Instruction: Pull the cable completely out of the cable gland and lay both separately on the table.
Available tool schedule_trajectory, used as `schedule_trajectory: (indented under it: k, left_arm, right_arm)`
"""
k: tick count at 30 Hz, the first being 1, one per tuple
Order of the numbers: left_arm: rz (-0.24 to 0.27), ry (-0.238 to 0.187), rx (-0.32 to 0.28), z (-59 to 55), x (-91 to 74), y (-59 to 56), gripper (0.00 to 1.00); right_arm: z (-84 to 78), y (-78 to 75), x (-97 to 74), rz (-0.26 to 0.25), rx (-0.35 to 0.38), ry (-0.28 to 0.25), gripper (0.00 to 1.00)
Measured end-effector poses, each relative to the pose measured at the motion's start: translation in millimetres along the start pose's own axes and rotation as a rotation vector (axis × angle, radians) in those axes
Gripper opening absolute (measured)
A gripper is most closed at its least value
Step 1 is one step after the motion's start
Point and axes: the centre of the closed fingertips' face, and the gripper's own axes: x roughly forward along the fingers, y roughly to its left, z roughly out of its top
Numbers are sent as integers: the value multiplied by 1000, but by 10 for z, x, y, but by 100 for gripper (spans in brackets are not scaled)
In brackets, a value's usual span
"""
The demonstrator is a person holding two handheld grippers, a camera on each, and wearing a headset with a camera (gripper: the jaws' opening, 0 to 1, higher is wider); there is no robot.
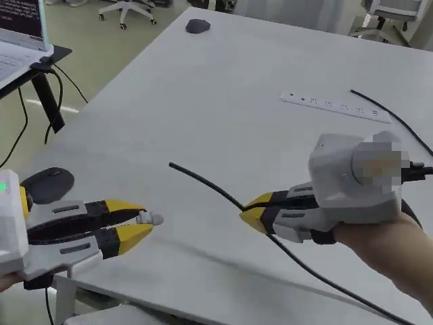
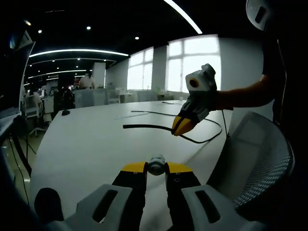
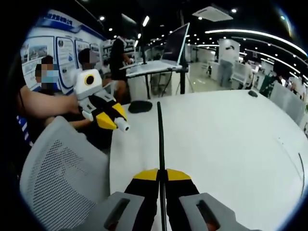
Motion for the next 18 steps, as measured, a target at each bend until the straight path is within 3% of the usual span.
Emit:
schedule_trajectory:
  k: [10,12,13,18]
  left_arm:
    - [41,16,-26,-226,30,164,15]
    - [46,8,-35,-252,29,179,15]
    - [55,8,-38,-270,31,195,15]
    - [92,19,-53,-449,41,275,15]
  right_arm:
    - [72,35,595,13,106,-69,0]
    - [86,53,667,21,129,-82,0]
    - [120,77,716,29,175,-101,0]
    - [77,30,860,5,196,-102,0]
